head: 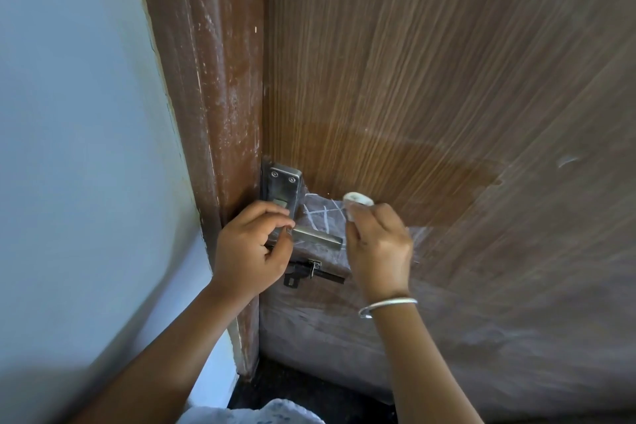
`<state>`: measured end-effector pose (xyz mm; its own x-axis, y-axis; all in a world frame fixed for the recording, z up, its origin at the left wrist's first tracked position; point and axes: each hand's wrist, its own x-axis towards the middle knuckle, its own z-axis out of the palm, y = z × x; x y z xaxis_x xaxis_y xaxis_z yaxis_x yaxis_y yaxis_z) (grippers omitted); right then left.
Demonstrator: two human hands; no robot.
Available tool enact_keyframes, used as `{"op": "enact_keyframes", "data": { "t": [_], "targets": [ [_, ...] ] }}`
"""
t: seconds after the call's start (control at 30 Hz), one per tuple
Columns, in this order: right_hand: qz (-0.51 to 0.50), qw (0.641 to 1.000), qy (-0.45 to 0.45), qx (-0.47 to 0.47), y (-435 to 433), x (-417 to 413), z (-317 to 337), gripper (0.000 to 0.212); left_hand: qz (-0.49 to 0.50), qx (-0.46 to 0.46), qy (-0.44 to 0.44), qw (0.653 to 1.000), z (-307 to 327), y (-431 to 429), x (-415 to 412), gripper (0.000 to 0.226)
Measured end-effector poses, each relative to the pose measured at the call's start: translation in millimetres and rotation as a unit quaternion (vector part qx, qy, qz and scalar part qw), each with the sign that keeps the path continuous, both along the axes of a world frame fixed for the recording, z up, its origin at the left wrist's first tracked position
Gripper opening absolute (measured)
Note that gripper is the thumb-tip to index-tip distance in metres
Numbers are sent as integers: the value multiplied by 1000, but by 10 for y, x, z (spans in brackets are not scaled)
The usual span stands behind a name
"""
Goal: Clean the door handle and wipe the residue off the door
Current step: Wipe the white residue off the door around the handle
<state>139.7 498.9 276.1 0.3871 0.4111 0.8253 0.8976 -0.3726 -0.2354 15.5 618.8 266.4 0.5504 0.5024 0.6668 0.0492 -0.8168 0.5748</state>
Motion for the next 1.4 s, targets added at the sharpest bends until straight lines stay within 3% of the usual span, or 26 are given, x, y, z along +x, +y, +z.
{"op": "enact_keyframes", "data": {
  "t": [0.1, 0.37, 0.7, 0.9, 1.13, 1.3, 1.4],
  "targets": [
    [3, 999, -16, -41, 7, -3, 17, 20, -9, 0, 4, 1000, 3, 5, -13, 27],
    [-61, 998, 5, 32, -357, 155, -32, 3, -1, -4, -8, 1000, -23, 13, -7, 25],
    [73, 980, -54, -176, 456, -117, 342, 24, -11, -6, -5, 1000, 8, 18, -17, 25],
    [61, 983, 4, -172, 443, -153, 320, 29, -5, -12, -16, 1000, -3, 3, 1, 24],
    [59, 956, 106, -266, 513, -178, 300, 11, -8, -13, -12, 1000, 16, -3, -12, 26],
    [53, 973, 55, -217, 483, -215, 328, 27, -14, -15, 0, 1000, 24, 3, -31, 26],
    [26, 982, 65, -177, 421, -199, 349, 26, -22, -20, 7, 1000, 26, 14, -41, 26]
  ]
}}
